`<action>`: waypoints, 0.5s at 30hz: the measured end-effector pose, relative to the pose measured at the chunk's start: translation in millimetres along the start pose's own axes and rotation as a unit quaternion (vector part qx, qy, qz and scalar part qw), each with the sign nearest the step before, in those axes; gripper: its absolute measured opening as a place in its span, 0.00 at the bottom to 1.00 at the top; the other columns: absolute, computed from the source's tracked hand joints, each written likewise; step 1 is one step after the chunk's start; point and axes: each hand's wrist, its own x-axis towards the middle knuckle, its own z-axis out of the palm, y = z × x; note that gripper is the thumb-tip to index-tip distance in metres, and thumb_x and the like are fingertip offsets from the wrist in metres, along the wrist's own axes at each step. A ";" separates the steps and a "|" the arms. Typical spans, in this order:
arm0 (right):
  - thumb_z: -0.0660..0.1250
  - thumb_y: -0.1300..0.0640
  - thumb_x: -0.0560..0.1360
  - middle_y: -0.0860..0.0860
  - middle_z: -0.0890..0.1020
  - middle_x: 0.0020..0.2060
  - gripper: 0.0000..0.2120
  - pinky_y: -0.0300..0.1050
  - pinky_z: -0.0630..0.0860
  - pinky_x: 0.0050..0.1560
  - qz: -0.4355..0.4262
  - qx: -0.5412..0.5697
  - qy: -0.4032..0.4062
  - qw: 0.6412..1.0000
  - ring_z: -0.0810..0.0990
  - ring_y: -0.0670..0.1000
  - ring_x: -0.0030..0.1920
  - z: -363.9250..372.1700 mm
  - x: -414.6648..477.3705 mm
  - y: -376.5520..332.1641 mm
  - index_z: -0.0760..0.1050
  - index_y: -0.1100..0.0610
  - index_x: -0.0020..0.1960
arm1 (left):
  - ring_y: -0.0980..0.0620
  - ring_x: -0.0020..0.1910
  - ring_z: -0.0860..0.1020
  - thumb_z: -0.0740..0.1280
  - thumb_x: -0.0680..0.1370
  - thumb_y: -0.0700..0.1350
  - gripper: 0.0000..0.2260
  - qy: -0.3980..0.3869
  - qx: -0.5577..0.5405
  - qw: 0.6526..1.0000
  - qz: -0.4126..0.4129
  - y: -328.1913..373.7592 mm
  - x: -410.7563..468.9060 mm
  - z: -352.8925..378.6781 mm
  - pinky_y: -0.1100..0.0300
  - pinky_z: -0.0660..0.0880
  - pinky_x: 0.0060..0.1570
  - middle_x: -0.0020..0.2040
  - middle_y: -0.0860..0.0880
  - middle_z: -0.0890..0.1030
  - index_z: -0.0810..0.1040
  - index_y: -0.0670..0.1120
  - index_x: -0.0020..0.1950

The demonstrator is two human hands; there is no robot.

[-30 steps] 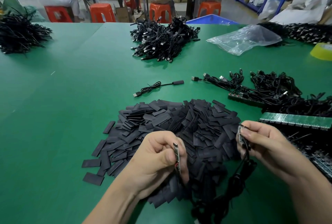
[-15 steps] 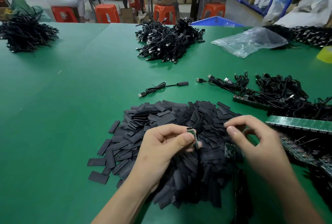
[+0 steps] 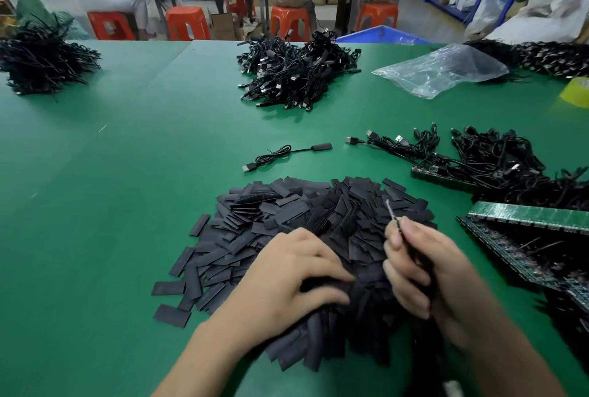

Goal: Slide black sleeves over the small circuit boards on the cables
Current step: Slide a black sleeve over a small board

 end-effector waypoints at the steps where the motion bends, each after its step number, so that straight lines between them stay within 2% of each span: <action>1: 0.63 0.50 0.81 0.49 0.61 0.23 0.14 0.33 0.61 0.18 0.018 -0.004 -0.004 1.000 0.60 0.45 0.18 -6.5 -0.5 -4.3 0.73 0.56 0.40 | 0.55 0.55 0.76 0.74 0.76 0.58 0.11 -0.037 0.035 0.999 0.012 -0.9 -1.1 0.2 0.50 0.74 0.55 0.52 0.60 0.82 0.87 0.57 0.55; 3: 0.61 0.51 0.82 0.50 0.59 0.24 0.14 0.32 0.57 0.19 0.056 -0.055 -0.001 0.997 0.57 0.45 0.18 -16.2 -1.0 -7.3 0.73 0.57 0.41 | 0.55 0.54 0.74 0.72 0.77 0.60 0.12 -0.067 0.068 0.995 0.021 -1.1 -2.2 1.7 0.51 0.73 0.54 0.52 0.60 0.79 0.86 0.59 0.57; 5: 0.61 0.51 0.81 0.51 0.58 0.25 0.14 0.32 0.57 0.20 0.078 -0.126 0.006 0.989 0.57 0.46 0.19 -17.7 0.3 -4.5 0.73 0.57 0.40 | 0.54 0.53 0.74 0.72 0.77 0.60 0.11 -0.064 0.077 0.994 0.035 -0.9 -1.9 2.8 0.52 0.73 0.52 0.51 0.59 0.78 0.86 0.59 0.56; 8: 0.63 0.47 0.77 0.51 0.61 0.25 0.14 0.34 0.56 0.20 0.056 -0.190 0.018 0.980 0.60 0.48 0.19 -12.0 2.9 1.5 0.73 0.56 0.39 | 0.54 0.51 0.74 0.72 0.78 0.58 0.08 -0.042 0.061 0.996 0.045 -2.5 -1.5 3.9 0.51 0.74 0.50 0.50 0.58 0.79 0.88 0.59 0.53; 10: 0.64 0.45 0.78 0.52 0.64 0.24 0.15 0.34 0.57 0.20 0.038 -0.216 0.011 0.976 0.65 0.50 0.19 -10.2 3.3 3.8 0.73 0.55 0.39 | 0.53 0.52 0.75 0.73 0.78 0.56 0.06 -0.012 0.027 0.999 0.032 -2.0 -1.7 5.3 0.52 0.74 0.51 0.50 0.58 0.80 0.88 0.58 0.51; 12: 0.65 0.45 0.81 0.53 0.67 0.24 0.16 0.34 0.58 0.19 0.026 -0.242 -0.003 0.970 0.68 0.51 0.20 -9.2 3.2 5.9 0.74 0.54 0.39 | 0.54 0.52 0.76 0.74 0.78 0.53 0.04 0.036 -0.032 0.999 0.003 0.2 -1.7 7.7 0.58 0.74 0.54 0.50 0.58 0.81 0.89 0.56 0.50; 15: 0.65 0.46 0.79 0.52 0.70 0.24 0.13 0.34 0.61 0.20 -0.001 -0.279 -0.017 0.960 0.69 0.51 0.21 -8.4 3.3 9.5 0.74 0.53 0.40 | 0.55 0.46 0.81 0.75 0.77 0.50 0.04 0.099 -0.163 0.979 -0.078 2.6 -2.2 9.2 0.64 0.75 0.49 0.44 0.58 0.85 0.88 0.54 0.49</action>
